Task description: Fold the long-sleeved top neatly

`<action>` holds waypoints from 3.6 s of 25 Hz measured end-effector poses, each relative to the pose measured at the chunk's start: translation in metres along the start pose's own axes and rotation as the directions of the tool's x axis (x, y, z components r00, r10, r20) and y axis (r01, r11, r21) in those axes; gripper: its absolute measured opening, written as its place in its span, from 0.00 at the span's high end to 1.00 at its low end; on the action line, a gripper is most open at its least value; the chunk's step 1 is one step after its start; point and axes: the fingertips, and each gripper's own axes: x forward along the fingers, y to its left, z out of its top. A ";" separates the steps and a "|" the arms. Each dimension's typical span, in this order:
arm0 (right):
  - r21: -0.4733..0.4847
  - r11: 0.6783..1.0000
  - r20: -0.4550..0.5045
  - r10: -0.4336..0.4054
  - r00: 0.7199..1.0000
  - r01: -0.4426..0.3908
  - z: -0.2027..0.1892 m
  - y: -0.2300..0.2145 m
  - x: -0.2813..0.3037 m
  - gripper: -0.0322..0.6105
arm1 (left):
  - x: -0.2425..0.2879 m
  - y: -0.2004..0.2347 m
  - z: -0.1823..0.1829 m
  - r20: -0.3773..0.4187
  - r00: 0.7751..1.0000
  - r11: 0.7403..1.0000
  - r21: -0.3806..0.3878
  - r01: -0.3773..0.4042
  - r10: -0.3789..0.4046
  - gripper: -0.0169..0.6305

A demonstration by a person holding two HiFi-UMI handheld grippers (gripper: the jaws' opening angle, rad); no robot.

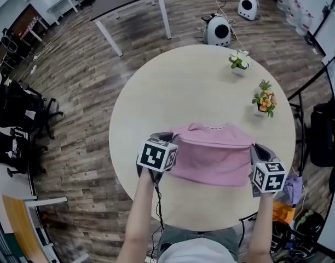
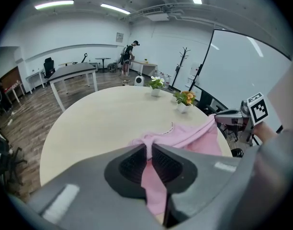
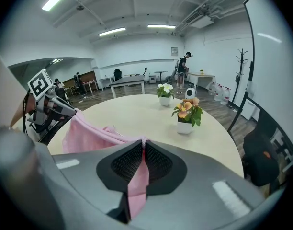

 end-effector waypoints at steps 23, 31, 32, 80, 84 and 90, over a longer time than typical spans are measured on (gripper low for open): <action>0.095 0.995 -0.115 -0.013 0.993 0.024 -0.009 -0.020 0.087 0.88 | 0.087 0.042 0.006 -0.069 0.996 0.989 -0.143 0.042 -0.052 0.91; 0.107 0.993 -0.161 -0.030 0.986 0.048 -0.017 -0.028 0.117 0.87 | 0.106 0.051 0.011 -0.043 0.996 0.968 -0.243 0.070 -0.083 0.91; 0.109 0.993 -0.167 -0.033 0.985 0.052 -0.019 -0.029 0.120 0.87 | 0.109 0.052 0.012 -0.043 0.996 0.966 -0.249 0.071 -0.084 0.90; 0.154 0.978 0.012 -0.145 0.989 0.142 -0.006 -0.068 0.010 0.66 | 0.009 -0.082 0.049 0.290 0.952 0.979 -0.141 0.145 -0.099 0.86; 0.163 0.975 0.017 -0.157 0.987 0.152 -0.015 -0.078 -0.004 0.66 | 0.013 -0.113 0.046 0.273 0.953 0.982 -0.093 0.163 -0.132 0.86; 0.183 0.970 0.019 -0.168 0.986 0.162 -0.036 -0.089 -0.021 0.66 | 0.021 -0.166 0.032 0.228 0.956 0.982 0.000 0.191 -0.186 0.86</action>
